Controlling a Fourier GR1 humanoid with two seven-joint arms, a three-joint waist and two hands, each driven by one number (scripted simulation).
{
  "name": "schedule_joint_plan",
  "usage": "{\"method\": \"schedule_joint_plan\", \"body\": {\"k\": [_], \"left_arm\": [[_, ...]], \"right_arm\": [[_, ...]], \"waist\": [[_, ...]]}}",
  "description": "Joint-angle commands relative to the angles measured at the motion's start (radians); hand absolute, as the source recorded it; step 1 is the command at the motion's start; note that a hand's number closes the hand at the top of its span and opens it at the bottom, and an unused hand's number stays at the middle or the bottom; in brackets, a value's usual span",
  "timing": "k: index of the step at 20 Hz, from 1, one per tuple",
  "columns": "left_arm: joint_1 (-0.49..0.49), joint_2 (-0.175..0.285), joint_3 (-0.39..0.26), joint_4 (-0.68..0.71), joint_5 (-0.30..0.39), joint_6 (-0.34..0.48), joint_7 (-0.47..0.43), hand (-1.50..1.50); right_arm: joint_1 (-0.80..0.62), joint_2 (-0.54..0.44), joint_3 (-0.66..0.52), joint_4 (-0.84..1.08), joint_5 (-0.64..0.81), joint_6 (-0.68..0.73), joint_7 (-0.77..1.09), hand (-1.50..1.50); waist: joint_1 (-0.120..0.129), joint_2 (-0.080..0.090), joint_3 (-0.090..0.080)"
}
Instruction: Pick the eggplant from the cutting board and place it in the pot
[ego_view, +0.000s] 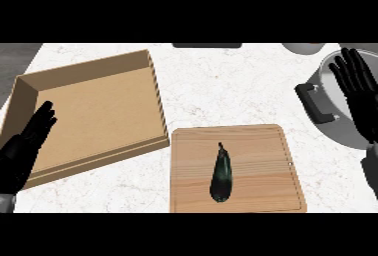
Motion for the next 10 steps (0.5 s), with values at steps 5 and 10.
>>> {"method": "schedule_joint_plan", "body": {"k": [5,10], "left_arm": [[-0.178,-0.131,0.053,-0.061,0.055,0.058,-0.065,0.0],[-0.252,-0.226,0.028,-0.016,0.076,0.077,-0.067,0.0]], "right_arm": [[-0.103,0.045,0.038,0.168,-0.267,0.403,0.026,1.5],[-0.053,-0.03,0.132,0.373,0.169,0.274,-0.217,-1.5]], "waist": [[0.025,0.025,0.012],[0.015,0.029,0.012]]}}
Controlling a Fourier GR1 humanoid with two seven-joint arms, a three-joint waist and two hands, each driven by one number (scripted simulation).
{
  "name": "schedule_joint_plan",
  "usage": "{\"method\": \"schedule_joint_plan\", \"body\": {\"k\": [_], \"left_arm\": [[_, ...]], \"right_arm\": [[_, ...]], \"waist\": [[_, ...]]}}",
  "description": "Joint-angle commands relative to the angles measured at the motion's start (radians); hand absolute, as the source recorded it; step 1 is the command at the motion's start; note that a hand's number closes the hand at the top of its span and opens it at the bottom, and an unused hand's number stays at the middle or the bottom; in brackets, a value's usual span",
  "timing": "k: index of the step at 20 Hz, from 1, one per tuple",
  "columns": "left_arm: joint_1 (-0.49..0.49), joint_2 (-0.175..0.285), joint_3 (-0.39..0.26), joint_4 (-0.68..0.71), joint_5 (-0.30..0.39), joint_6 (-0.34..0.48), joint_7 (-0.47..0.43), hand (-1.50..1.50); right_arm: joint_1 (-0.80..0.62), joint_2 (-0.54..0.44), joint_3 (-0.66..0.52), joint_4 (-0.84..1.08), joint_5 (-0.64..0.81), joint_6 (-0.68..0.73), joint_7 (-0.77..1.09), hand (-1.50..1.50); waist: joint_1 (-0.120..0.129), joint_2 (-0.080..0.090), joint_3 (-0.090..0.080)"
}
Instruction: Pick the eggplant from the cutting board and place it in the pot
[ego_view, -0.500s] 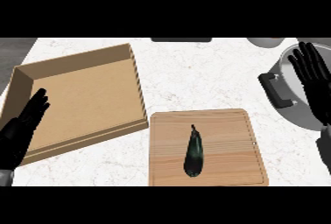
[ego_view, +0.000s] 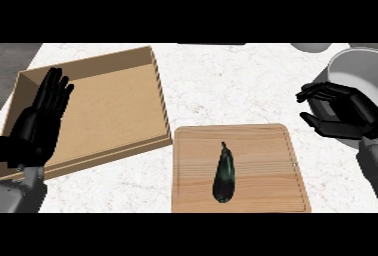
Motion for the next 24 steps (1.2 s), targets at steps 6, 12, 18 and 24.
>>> {"method": "schedule_joint_plan", "body": {"k": [6,12,18,24], "left_arm": [[-0.071,-0.09,0.007,0.064,-0.012,0.013,-0.038,0.0],[-0.136,-0.091,0.024,0.066,-0.025,0.036,0.036,0.0],[-0.148,-0.108,0.042,0.162,-0.025,-0.022,-0.021,0.0],[-0.143,-0.119,0.077,0.149,-0.045,-0.003,-0.016,0.0]], "right_arm": [[-0.027,-0.018,0.106,0.274,0.306,0.102,-0.545,-1.5],[-0.074,-0.087,0.206,0.191,0.434,0.081,-0.421,-1.5],[-0.106,-0.098,0.297,0.058,0.516,0.14,-0.289,-1.5],[-0.118,-0.012,0.339,-0.053,0.555,0.195,-0.044,-1.5]], "waist": [[-0.012,-0.01,0.002],[-0.019,-0.016,0.001],[-0.033,-0.017,0.0],[-0.027,-0.018,0.0]]}}
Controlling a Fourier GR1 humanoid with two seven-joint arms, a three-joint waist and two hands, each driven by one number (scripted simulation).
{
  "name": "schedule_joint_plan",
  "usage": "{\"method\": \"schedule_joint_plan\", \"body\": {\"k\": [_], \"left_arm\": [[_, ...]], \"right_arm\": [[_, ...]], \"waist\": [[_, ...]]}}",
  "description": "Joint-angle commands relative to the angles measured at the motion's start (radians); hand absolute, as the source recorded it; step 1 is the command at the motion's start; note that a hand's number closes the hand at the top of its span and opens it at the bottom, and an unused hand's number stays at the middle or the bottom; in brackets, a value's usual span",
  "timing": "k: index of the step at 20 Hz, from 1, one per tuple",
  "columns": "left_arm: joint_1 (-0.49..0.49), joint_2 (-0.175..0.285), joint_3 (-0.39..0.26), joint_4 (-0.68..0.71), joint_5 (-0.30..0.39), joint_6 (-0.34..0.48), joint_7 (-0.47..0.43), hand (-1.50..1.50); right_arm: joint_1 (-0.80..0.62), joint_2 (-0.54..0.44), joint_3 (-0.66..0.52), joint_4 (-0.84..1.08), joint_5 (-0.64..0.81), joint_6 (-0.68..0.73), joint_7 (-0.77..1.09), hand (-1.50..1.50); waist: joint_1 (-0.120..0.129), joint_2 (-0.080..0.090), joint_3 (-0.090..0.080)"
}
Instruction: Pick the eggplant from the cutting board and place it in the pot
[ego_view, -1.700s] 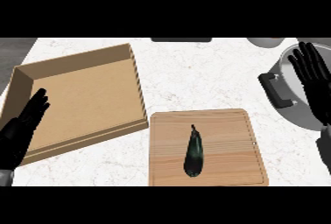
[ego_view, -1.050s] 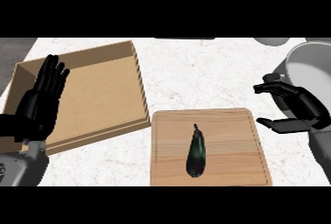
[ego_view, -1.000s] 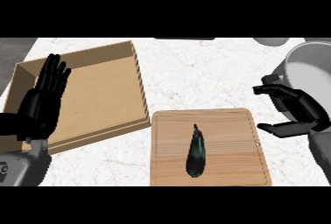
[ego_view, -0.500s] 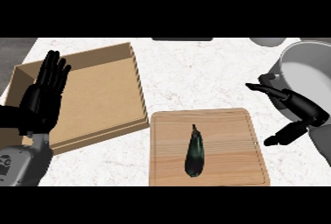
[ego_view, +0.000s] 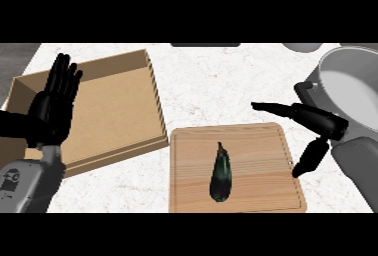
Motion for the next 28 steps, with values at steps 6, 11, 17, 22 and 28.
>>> {"method": "schedule_joint_plan", "body": {"k": [6,11,17,22,28], "left_arm": [[0.017,-0.032,0.03,-0.023,-0.032,-0.03,0.025,0.0],[-0.041,-0.035,0.063,0.01,-0.03,-0.053,0.045,0.0],[-0.057,-0.08,0.074,0.092,-0.078,-0.071,-0.013,0.0],[0.037,-0.078,0.09,-0.081,-0.084,-0.085,0.062,0.0],[0.063,-0.094,0.085,-0.125,-0.082,-0.098,0.097,0.0]], "right_arm": [[0.062,0.097,0.004,-0.134,0.08,0.085,0.224,-1.5],[0.074,0.189,0.051,-0.021,0.19,0.033,0.159,-1.5],[0.145,0.255,0.038,-0.149,0.232,0.025,0.189,-1.5],[0.174,0.307,0.022,-0.133,0.308,-0.008,0.167,-1.5],[0.129,0.359,0.036,-0.065,0.407,-0.035,0.252,-1.5]], "waist": [[0.001,0.0,0.001],[0.003,0.002,0.001],[-0.005,0.002,0.001],[0.002,0.001,0.001],[0.007,0.001,0.001]]}}
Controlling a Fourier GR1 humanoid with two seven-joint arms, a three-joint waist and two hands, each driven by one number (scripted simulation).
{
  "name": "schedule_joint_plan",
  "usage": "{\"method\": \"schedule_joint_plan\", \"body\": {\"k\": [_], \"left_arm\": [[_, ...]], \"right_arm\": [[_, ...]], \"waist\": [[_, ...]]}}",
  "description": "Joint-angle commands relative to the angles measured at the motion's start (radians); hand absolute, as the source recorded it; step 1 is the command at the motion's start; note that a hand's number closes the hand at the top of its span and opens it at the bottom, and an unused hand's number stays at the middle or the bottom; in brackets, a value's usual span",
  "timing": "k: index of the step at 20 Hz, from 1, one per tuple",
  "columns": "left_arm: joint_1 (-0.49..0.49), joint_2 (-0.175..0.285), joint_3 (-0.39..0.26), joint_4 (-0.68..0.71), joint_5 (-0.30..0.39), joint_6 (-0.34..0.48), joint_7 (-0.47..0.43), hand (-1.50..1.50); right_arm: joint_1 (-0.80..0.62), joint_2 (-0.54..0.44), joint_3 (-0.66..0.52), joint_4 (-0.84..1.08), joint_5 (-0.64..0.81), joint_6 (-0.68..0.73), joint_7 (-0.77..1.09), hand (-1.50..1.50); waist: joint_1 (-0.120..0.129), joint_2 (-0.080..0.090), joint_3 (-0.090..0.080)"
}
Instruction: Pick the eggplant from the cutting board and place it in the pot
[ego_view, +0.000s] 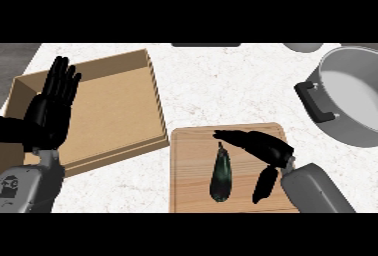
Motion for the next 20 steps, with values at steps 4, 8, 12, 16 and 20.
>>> {"method": "schedule_joint_plan", "body": {"k": [4,8,12,16,20], "left_arm": [[-0.009,-0.041,-0.005,0.035,-0.063,0.004,-0.031,0.0],[0.024,-0.061,0.016,0.024,-0.044,-0.025,-0.046,0.0],[0.045,-0.037,0.03,-0.063,-0.048,-0.044,0.02,0.0],[0.014,-0.03,0.066,-0.01,-0.024,-0.072,0.003,0.0],[-0.005,-0.048,0.045,-0.002,-0.051,-0.047,0.002,0.0]], "right_arm": [[-0.005,0.105,0.018,0.14,0.12,-0.081,-0.005,-1.5],[-0.021,0.133,0.001,0.213,0.162,-0.122,-0.075,-1.5],[0.038,0.156,0.014,0.157,0.185,-0.117,-0.076,-1.5],[-0.048,0.183,-0.025,0.281,0.182,-0.1,-0.12,-1.5],[0.007,0.209,0.075,0.22,0.237,-0.178,-0.225,1.5]], "waist": [[0.0,0.001,0.0],[0.002,0.001,0.0],[0.001,0.0,0.0],[0.003,0.001,0.0],[0.001,0.0,0.0]]}}
